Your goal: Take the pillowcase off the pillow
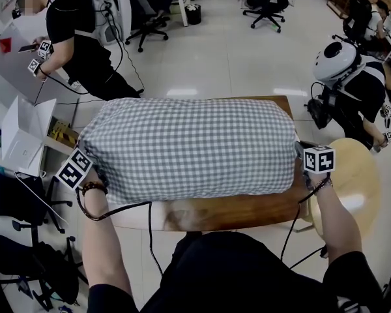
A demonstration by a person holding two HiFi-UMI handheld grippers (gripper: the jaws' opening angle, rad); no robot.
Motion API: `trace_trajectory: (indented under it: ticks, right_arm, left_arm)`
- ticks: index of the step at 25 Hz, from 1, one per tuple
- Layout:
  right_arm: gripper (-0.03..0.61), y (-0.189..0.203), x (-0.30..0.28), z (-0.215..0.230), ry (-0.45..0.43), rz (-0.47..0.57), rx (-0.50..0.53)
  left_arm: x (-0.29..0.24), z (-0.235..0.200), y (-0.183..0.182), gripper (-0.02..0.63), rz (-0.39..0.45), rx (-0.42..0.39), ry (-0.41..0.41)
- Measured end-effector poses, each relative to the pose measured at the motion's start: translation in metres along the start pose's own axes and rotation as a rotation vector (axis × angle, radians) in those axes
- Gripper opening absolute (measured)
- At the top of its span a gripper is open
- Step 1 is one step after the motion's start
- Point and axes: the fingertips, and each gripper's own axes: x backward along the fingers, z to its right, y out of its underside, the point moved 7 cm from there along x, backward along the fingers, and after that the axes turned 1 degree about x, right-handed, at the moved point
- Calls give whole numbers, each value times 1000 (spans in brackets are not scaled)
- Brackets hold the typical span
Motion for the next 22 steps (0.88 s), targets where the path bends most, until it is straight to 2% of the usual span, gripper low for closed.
trace_trajectory:
  ticks: [6, 22]
  right_arm:
    - [12, 3, 9, 16, 32, 4, -6]
    - [12, 1, 40, 18, 129, -2, -39]
  left_arm:
    - [-1, -5, 7, 5, 3, 14, -4]
    - [0, -51, 1, 5, -13, 43, -24]
